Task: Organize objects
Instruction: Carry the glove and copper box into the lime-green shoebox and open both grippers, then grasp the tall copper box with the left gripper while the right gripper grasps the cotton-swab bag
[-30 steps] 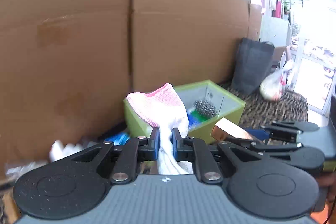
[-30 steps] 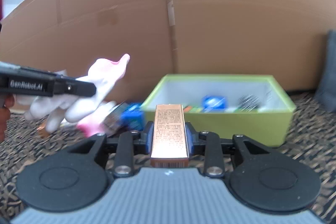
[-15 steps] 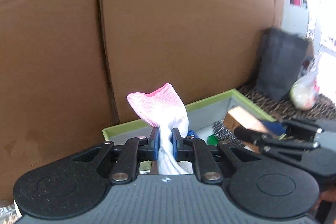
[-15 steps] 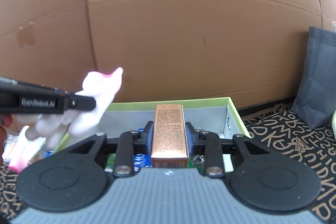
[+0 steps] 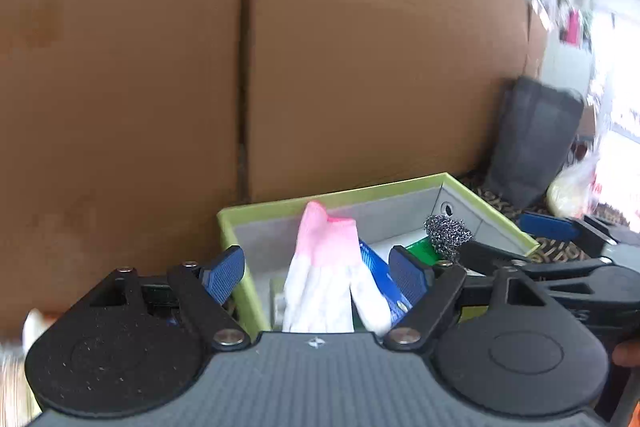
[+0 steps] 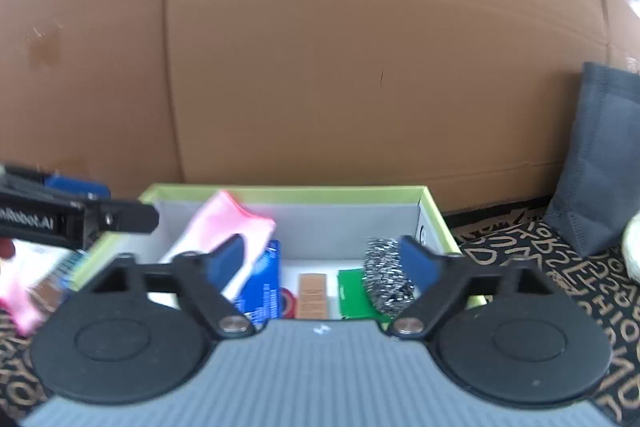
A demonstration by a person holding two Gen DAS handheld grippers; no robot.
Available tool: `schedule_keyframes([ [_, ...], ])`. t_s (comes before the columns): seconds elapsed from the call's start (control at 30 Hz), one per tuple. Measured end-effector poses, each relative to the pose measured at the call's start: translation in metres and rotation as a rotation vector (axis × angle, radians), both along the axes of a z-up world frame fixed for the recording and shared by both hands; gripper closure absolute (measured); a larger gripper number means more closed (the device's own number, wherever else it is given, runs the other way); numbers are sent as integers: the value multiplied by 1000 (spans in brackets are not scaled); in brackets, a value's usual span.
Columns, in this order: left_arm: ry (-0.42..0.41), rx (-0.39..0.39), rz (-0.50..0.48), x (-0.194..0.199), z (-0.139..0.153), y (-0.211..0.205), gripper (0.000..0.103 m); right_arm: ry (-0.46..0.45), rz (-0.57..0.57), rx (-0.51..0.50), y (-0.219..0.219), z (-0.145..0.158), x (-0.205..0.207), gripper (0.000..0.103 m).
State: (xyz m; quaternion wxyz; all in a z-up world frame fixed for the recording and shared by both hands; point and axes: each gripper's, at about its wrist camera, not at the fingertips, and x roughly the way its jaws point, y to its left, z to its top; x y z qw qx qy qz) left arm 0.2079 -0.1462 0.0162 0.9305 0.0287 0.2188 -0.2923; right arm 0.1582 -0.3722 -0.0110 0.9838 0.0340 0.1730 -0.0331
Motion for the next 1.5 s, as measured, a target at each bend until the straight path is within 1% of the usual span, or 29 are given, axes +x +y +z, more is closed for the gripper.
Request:
schedule_keyframes([
  [0.03,-1,-16,9,-11,-1,8,19,-20,6,3,7,7,-10,4],
  [0.07,0,-22,20,-21,-1,15,18,-38,17,6,12,9,-22,0],
  [0.13,2,-40,50,-42,-5,31,17,-69,58,8,25,11,-45,0],
  [0.23,20,-63,104,-69,-18,56,17,-70,117,16,50,12,-72,0],
  [0.3,18,-50,142,-84,-25,72,17,-48,157,42,64,5,-82,0],
  [0.43,21,-14,247,-112,-42,112,17,24,226,94,94,-15,-90,0],
  [0.57,42,19,365,-121,-54,160,17,107,307,134,123,-37,-86,0],
  [0.7,57,42,504,-115,-62,208,17,165,372,140,152,-46,-85,0],
  [0.83,51,36,640,-91,-64,245,17,184,418,129,178,-44,-93,0],
  [0.93,76,32,684,-65,-69,262,17,191,437,114,194,-41,-95,0],
  [1.1,118,49,705,-28,-84,273,23,202,455,78,212,-38,-91,0],
  [1.13,127,46,708,-24,-87,276,25,202,459,74,214,-37,-89,0],
  [1.2,158,23,710,-17,-92,282,38,199,475,73,222,-35,-84,0],
  [1.27,201,-5,683,-16,-96,290,75,192,498,68,233,-33,-76,0],
  [1.3,194,12,674,-19,-94,290,78,185,516,58,241,-32,-71,5],
  [1.33,191,33,663,-23,-93,290,78,180,530,46,248,-30,-66,9],
  [1.37,193,31,652,-28,-91,292,78,176,545,33,257,-29,-60,17],
  [1.4,199,19,641,-33,-91,294,78,173,561,23,267,-28,-52,21],
  [1.43,204,11,629,-38,-91,295,78,174,575,15,276,-27,-44,22],
  [1.5,194,8,616,-45,-92,297,78,170,602,3,297,-26,-24,31],
])
